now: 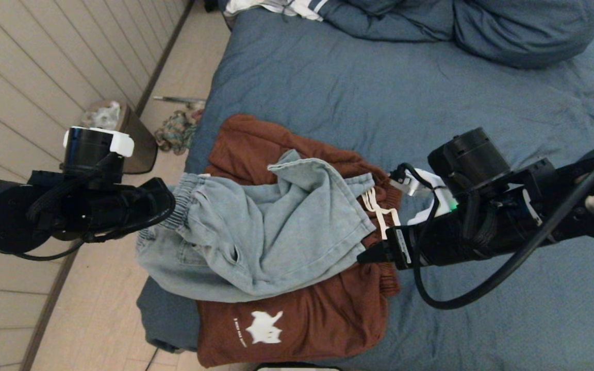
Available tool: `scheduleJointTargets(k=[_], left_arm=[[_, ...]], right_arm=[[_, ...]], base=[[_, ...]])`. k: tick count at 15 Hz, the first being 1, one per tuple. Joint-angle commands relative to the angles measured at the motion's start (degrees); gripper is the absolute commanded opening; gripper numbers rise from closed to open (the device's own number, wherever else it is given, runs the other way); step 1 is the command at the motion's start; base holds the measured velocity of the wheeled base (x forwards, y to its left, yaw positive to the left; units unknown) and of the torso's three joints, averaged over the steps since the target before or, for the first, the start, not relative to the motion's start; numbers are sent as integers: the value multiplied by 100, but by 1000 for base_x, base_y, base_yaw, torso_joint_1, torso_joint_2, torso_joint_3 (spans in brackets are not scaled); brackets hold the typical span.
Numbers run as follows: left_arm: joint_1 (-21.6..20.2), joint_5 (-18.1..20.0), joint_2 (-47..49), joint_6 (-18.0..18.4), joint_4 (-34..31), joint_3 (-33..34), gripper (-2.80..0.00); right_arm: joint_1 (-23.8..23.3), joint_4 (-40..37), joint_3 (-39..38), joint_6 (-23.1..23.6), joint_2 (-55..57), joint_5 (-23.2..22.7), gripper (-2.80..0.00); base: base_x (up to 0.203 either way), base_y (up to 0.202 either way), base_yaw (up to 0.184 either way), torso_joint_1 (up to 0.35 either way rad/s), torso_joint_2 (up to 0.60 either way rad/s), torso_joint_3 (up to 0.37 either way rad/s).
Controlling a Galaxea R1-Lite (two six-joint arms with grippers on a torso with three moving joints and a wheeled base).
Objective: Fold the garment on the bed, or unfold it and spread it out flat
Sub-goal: Unford the blue shorts
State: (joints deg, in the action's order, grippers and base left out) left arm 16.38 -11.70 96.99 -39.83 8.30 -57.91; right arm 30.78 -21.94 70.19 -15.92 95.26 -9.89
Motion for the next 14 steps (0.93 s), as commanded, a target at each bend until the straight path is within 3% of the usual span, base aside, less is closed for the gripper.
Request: scheduleJointTargets(k=[1,7,14], left_arm=[[23,-7,-32,-25,14,25,-280],[49,-7,-26,-16,17,25,-280],[128,-7,30,-16,22,42,-280]], right_arm=[[-50,158,99,-6,292,-4,0],[-699,956,855,289,1619,-43,0],[-678,970,1577,297,2012,-100,0]], base=[[0,0,0,0,0,0],[0,0,0,0,0,0],[0,0,0,0,0,0]])
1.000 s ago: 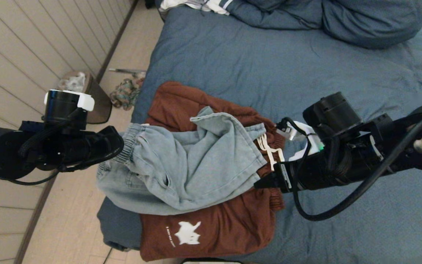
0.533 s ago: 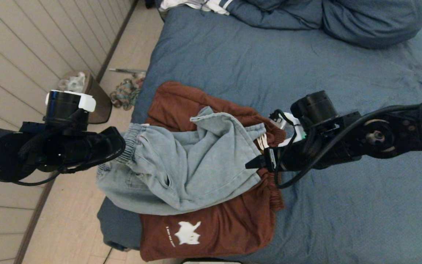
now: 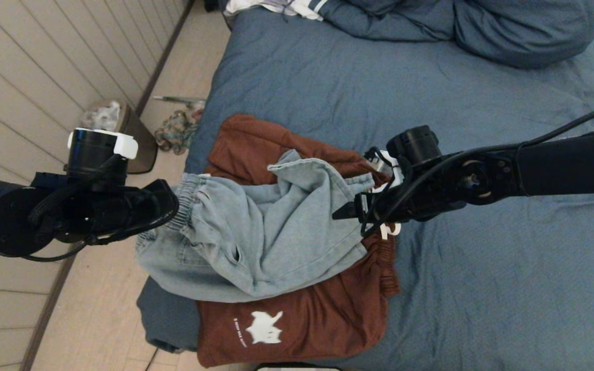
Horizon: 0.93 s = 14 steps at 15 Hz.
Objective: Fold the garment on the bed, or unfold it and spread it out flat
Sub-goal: Unford the blue shorts
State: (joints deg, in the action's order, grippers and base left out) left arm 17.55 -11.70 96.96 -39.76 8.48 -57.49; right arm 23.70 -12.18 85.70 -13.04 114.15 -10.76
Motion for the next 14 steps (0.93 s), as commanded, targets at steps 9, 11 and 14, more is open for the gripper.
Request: scheduleJointTargets(k=[9,11,14], left_arm=[[37,-12,42,-23,4,19,-280],[65,-9,34,-23,4,36,-280],[65,-7,31,-23,4,36,-280]], right_arm=[[83,-44,-85,-30,-107,-13,-280],[82,-39,-215,-32,-242,-13,-280],[91,-39,-308,-43,-282,-13,-280]], base=[[0,0,0,0,0,0],[0,0,0,0,0,0],[0,0,0,0,0,0]])
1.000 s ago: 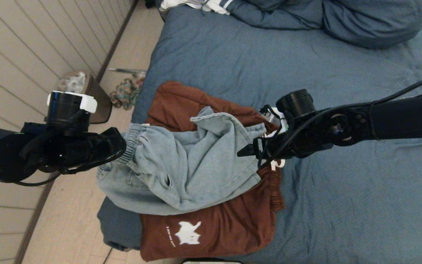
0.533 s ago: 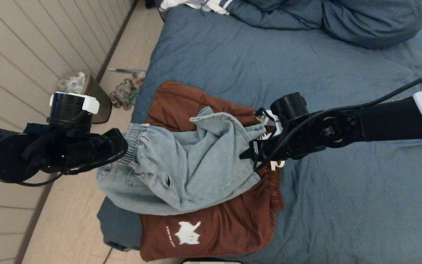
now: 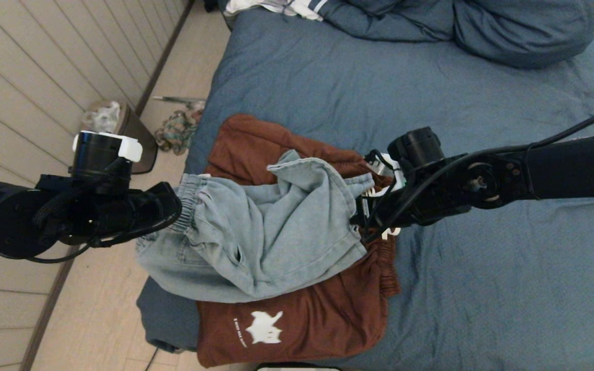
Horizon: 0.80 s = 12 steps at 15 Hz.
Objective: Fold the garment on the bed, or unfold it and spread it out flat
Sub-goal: Unford the blue shorts
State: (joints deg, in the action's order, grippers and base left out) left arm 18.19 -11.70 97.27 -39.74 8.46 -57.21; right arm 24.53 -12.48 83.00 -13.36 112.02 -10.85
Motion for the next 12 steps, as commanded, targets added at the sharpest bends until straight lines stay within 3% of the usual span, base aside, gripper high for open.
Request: scheduleJointTargets(k=[1,5,12], left_arm=[[0,-7,-6,-25,7,-1,-280],[-21,-23,-169,-40,9,-43,-280],[-216,-18,-525,-37,-29,-68,-280]], right_arm=[[8,-18,-43,-24,-114,-5,-280],[219,11,88,-26,-598,-58,-280],[499,-149,1489,-133,-770,-122,-280]], base=[[0,0,0,0,0,0],[0,0,0,0,0,0],[0,0,0,0,0,0]])
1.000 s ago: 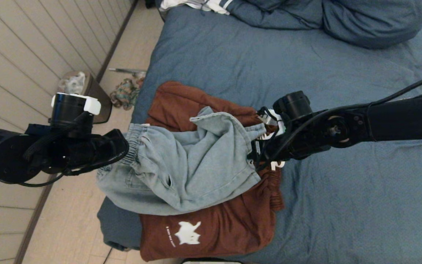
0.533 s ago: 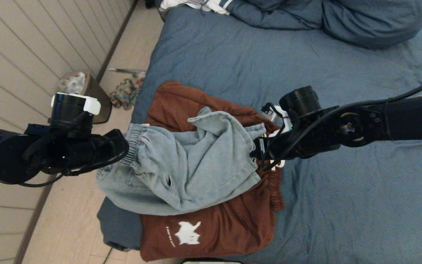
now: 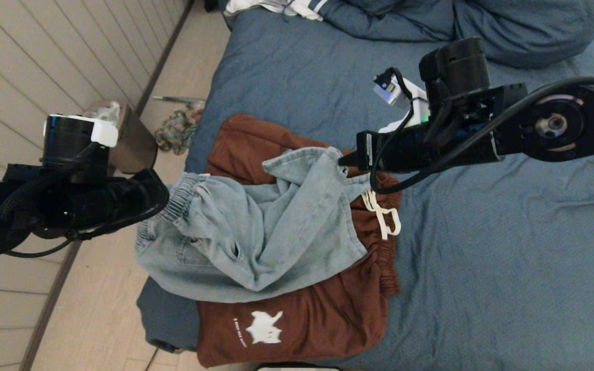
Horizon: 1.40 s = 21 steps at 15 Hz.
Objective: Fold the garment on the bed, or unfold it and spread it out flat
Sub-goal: Unford the blue shorts
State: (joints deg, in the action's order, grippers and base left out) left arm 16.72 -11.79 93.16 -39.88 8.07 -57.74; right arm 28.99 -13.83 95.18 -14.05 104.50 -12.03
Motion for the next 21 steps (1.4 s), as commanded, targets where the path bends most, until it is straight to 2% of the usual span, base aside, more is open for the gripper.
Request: scheduleJointTargets(k=[1,4,5,10,15,18,21], left_arm=[[-124,-8,-140,-20,14,-27,-280],[-327,-8,-151,-29,29,-96,-280],[-428,-8,-149,-29,38,-124,-280],[-1085,-30,46,-210,54,-728,-280],[-1135,-101,832,-215,-279,-2050,-280],[-1132,-99,1382,-151,-380,-2188,-280],[-1135,-104,1365,151,-412,-2058,-280]], right_arm=[[73,-20,495,-197,38,-2,-280],[166,-25,1555,-610,783,47,-280],[200,63,1692,-676,1043,80,-280],[165,669,1732,-779,1675,560,-280],[19,935,1732,-783,1811,729,-280],[-19,1098,1732,-772,1981,739,-280],[28,1048,1684,-723,1925,763,-280]], base=[[0,0,0,0,0,0],[0,0,0,0,0,0],[0,0,0,0,0,0],[0,0,0,0,0,0],[0,0,0,0,0,0],[0,0,0,0,0,0],[0,0,0,0,0,0]])
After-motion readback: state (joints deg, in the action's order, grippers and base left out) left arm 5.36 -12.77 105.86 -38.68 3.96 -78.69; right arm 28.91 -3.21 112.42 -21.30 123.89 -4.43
